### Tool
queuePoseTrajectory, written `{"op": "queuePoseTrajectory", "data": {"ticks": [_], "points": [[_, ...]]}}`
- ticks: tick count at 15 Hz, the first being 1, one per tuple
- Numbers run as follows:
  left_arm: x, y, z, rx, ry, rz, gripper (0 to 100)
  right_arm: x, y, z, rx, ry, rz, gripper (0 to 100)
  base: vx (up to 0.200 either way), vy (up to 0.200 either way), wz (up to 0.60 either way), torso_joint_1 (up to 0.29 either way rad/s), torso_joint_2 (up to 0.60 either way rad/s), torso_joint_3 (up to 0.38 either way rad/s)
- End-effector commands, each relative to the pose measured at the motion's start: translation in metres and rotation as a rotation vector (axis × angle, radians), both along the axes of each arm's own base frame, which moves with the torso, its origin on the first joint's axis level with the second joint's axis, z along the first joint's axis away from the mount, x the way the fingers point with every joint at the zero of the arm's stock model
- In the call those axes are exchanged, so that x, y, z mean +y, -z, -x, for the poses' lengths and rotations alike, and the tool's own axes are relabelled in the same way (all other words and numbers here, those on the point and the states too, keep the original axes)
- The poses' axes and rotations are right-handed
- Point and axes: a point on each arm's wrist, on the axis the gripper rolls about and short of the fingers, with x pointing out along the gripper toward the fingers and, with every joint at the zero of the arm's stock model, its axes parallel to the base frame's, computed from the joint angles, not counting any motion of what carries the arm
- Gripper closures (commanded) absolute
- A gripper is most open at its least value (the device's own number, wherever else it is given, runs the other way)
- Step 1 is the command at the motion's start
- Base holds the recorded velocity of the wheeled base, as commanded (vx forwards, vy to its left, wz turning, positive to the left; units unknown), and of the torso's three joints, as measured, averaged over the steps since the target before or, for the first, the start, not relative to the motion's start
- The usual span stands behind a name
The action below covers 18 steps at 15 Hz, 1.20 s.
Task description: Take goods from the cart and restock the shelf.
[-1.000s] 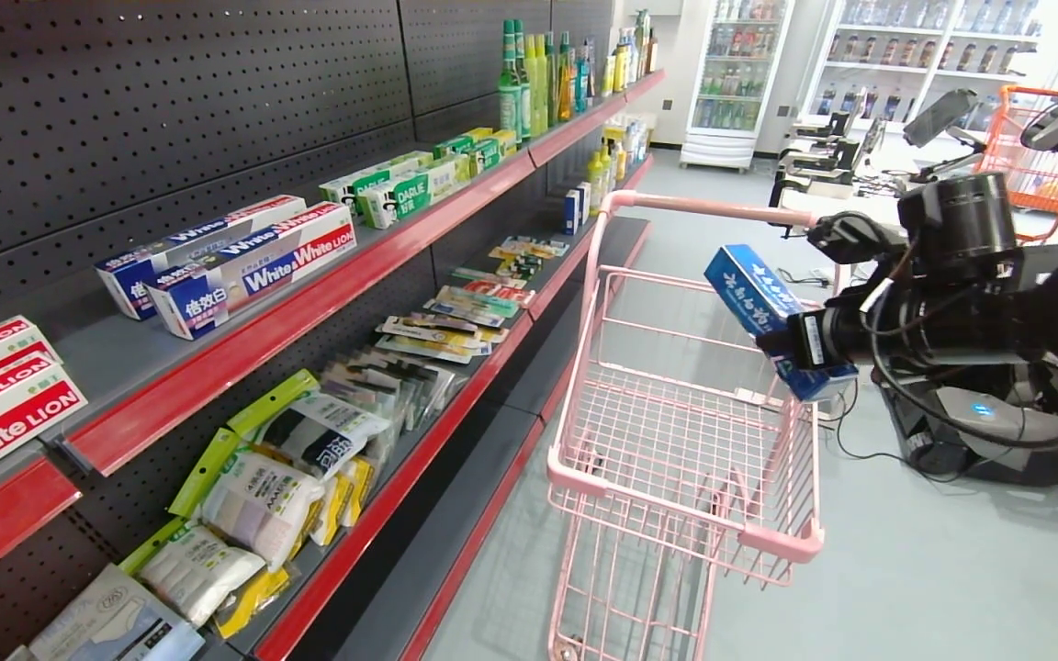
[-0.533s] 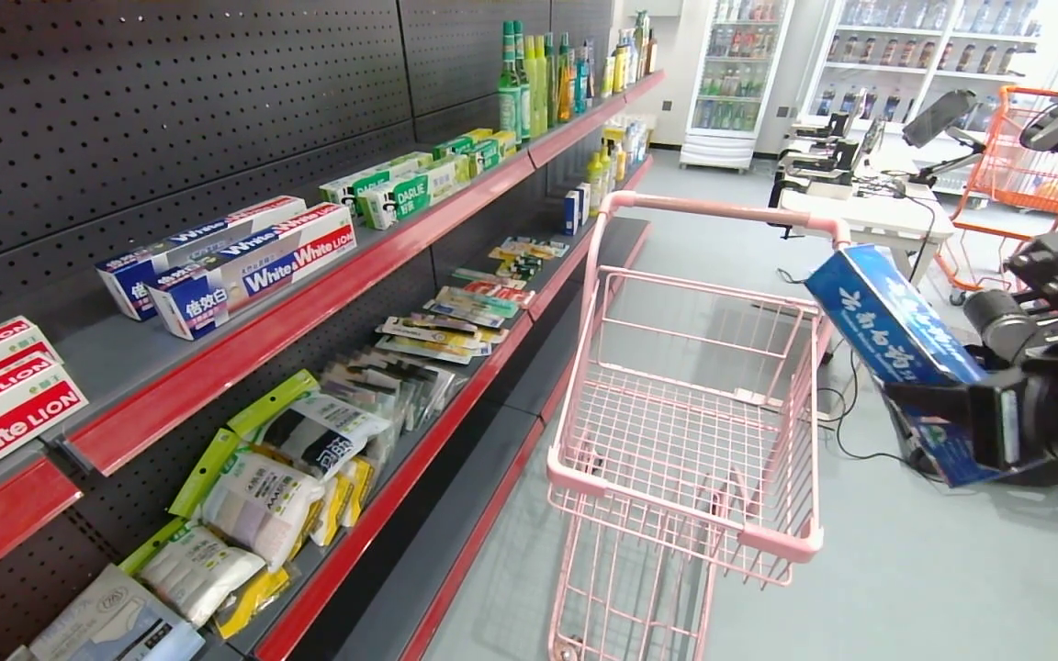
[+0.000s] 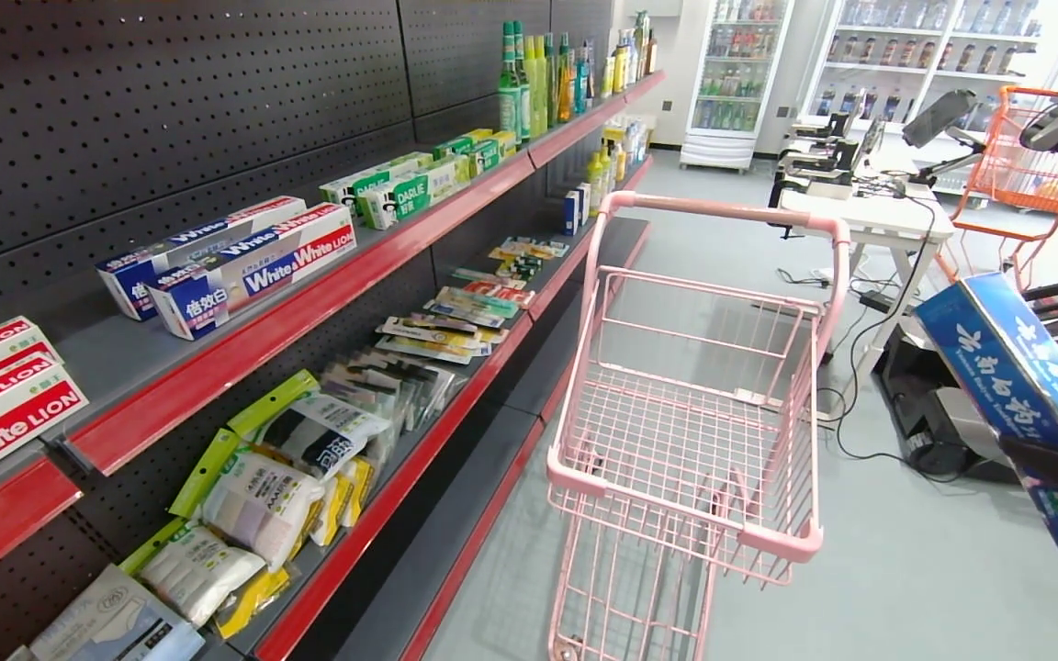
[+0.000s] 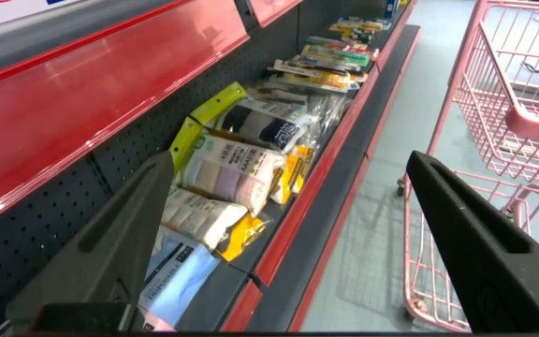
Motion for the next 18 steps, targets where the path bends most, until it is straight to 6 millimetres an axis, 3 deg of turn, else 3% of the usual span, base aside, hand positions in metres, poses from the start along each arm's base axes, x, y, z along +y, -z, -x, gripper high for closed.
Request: {"op": "queuePoseTrajectory", "data": {"ticks": [1,10,18], "points": [[0.000,0.000,0.000,0.001,-0.001,0.000,0,-0.004,-0.001,0.001,-0.007,0.028,0.002,100,0.000,0.000,0.00,0.000,0.00,0.000],[0.000,0.000,0.000,0.001,-0.001,0.000,0,-0.012,0.006,0.028,-0.052,0.098,0.010,100,0.000,0.000,0.00,0.007,-0.02,-0.009],[0.000,0.000,0.000,0.001,0.001,0.000,0,-0.012,0.012,0.027,-0.035,0.081,0.036,100,0.000,0.000,0.00,0.229,-0.52,-0.288]]}}
